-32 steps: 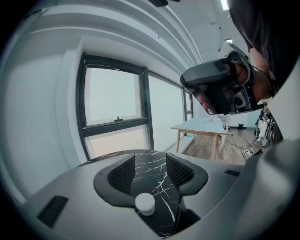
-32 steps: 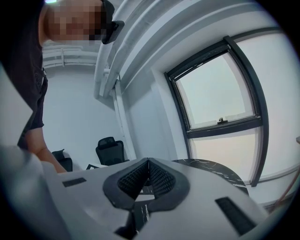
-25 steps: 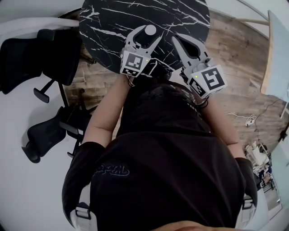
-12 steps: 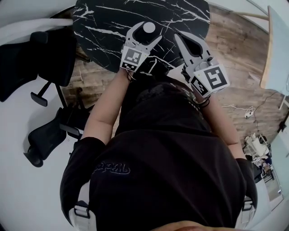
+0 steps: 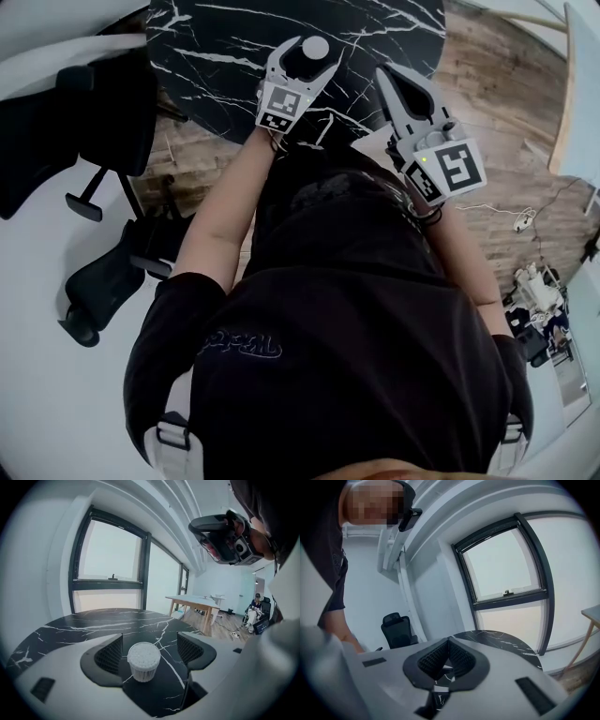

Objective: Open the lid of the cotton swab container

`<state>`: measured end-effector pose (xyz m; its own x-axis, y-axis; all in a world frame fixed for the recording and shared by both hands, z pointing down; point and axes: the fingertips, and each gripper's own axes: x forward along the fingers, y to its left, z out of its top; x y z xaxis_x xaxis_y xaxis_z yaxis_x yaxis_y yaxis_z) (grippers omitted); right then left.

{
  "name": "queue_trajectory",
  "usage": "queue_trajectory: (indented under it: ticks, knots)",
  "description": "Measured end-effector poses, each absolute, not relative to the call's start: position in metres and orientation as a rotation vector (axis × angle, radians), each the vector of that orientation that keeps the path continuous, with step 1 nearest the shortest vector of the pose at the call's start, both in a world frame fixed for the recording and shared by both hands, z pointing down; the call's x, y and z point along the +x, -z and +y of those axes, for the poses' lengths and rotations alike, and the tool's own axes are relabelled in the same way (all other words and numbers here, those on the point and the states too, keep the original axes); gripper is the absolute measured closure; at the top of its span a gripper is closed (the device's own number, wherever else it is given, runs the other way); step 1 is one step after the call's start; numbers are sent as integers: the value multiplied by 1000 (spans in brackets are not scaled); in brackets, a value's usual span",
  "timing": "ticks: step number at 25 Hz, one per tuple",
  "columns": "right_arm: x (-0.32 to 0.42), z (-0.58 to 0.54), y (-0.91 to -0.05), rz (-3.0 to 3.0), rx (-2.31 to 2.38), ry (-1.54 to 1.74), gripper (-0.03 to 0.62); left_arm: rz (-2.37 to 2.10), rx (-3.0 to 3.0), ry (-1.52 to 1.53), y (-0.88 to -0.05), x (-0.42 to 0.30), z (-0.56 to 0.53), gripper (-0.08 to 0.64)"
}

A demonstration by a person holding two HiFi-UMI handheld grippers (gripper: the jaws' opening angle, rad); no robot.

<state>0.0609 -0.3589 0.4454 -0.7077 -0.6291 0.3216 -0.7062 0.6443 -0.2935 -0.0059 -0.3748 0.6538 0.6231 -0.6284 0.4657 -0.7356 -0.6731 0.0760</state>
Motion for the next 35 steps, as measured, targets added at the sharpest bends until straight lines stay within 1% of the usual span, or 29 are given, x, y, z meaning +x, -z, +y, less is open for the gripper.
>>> queue_trajectory:
  ticks: [5,21,35]
  knots:
    - [64,-355,-456,-2639,1118,-630,569,-1134,2537,-678,-686,-12,-379,204]
    - [78,-350,-465,-2582,1175,-654,569,-1124,2479,-776,-729,-9,-382,204]
    - [75,-342,-471,-2571,1169,-672,569,-1133,2426,-788,-742,-6,-388,206]
